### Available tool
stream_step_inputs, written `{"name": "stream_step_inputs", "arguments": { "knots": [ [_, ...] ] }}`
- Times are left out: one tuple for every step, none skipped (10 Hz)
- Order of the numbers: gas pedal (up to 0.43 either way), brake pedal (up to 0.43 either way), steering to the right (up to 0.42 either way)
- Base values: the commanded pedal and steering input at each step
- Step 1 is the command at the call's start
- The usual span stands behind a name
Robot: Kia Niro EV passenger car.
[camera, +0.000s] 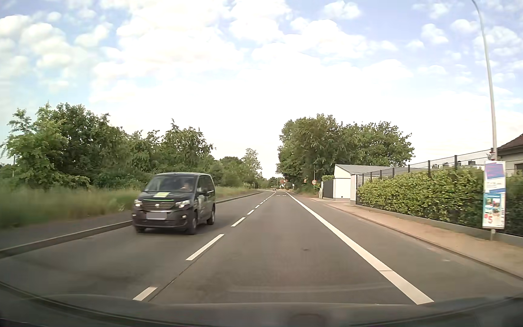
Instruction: Follow the waypoints while adhering to traffic rules and regulations
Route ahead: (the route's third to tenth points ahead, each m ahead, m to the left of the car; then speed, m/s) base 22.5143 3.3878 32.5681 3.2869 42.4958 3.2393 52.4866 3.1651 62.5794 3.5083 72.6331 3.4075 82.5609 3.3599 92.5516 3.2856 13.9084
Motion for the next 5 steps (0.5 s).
{"name": "stream_step_inputs", "arguments": {
  "knots": [
    [0.047,0.03,0.003],
    [0.047,0.03,0.003],
    [0.047,0.03,0.003],
    [0.047,0.03,0.003],
    [0.047,0.03,0.003]
  ]
}}
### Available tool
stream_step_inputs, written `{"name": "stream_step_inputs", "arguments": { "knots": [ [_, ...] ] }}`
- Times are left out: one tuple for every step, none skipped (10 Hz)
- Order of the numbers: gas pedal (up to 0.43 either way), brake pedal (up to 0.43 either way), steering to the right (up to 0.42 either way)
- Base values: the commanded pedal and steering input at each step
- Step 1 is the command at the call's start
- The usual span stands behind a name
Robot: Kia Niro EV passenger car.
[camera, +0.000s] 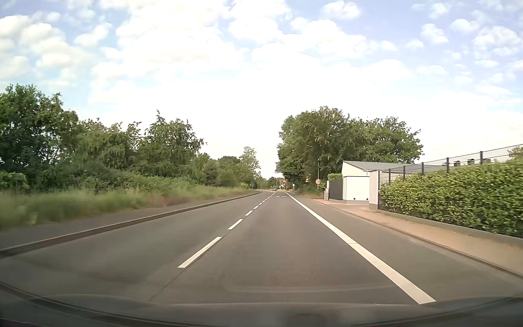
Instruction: Follow the waypoints while adhering to traffic rules and regulations
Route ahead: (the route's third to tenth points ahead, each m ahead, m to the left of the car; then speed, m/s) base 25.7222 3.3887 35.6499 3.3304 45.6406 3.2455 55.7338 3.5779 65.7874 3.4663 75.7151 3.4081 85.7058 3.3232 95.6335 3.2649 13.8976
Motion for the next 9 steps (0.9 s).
{"name": "stream_step_inputs", "arguments": {
  "knots": [
    [0.047,0.03,0.003],
    [0.047,0.03,0.003],
    [0.047,0.03,0.003],
    [0.047,0.03,0.003],
    [0.047,0.03,0.003],
    [0.047,0.03,0.003],
    [0.047,0.03,0.003],
    [0.047,0.03,0.003],
    [0.047,0.03,0.003]
  ]
}}
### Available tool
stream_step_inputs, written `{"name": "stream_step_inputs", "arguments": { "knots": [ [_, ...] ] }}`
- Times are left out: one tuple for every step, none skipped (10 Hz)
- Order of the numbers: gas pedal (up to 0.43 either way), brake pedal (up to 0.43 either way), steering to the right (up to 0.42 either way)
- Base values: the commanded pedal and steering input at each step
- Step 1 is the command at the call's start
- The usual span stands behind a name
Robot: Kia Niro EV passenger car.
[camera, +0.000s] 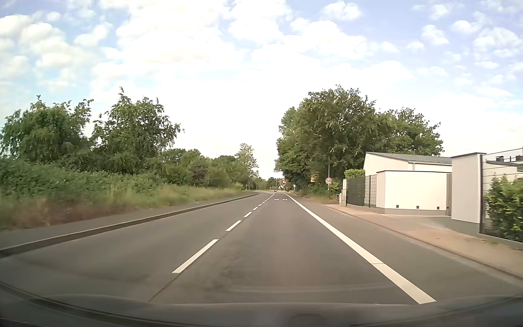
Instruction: Follow the waypoints while adhering to traffic rules and regulations
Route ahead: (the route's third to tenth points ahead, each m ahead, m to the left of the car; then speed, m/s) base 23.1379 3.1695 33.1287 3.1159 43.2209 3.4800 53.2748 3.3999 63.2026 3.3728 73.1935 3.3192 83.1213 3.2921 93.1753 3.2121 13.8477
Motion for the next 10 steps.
{"name": "stream_step_inputs", "arguments": {
  "knots": [
    [0.047,0.03,0.003],
    [0.047,0.03,0.003],
    [0.047,0.03,0.003],
    [0.047,0.03,0.002],
    [0.047,0.03,0.002],
    [0.047,0.03,0.001],
    [0.047,0.03,0.001],
    [0.047,0.03,0.001],
    [0.047,0.03,0.001],
    [0.047,0.024,0.001]
  ]
}}
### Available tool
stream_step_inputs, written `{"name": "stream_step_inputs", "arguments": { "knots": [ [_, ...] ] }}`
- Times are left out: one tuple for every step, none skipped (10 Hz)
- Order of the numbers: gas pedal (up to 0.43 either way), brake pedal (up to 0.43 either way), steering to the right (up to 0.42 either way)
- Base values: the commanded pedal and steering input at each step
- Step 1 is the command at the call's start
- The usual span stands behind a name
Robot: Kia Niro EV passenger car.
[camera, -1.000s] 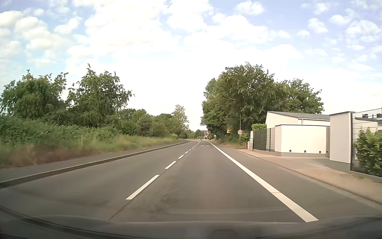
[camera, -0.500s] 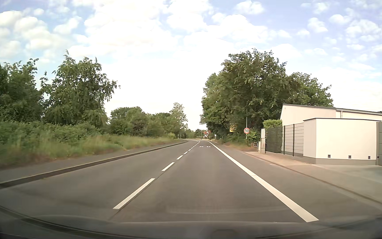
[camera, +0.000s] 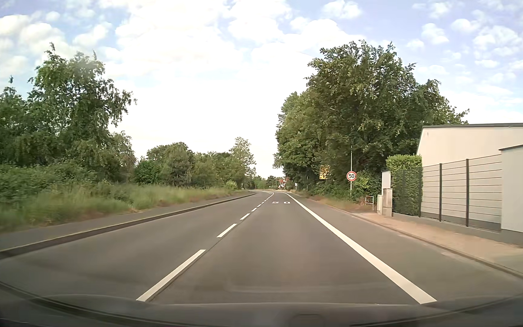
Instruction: Follow the waypoints while adhering to traffic rules and regulations
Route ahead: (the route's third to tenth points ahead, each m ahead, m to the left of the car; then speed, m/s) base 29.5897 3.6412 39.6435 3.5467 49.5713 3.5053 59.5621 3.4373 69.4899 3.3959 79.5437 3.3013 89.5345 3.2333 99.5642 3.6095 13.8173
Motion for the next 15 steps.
{"name": "stream_step_inputs", "arguments": {
  "knots": [
    [0.047,0.03,0.001],
    [0.047,0.03,0.001],
    [0.047,0.024,0.001],
    [0.047,0.03,0.001],
    [0.047,0.03,0.001],
    [0.047,0.03,0.001],
    [0.047,0.024,0.001],
    [0.047,0.03,0.003],
    [0.047,0.03,0.004],
    [0.047,0.024,0.004],
    [0.047,0.03,0.004],
    [0.047,0.03,0.004],
    [0.047,0.03,0.004],
    [0.047,0.03,0.004],
    [0.047,0.03,0.004]
  ]
}}
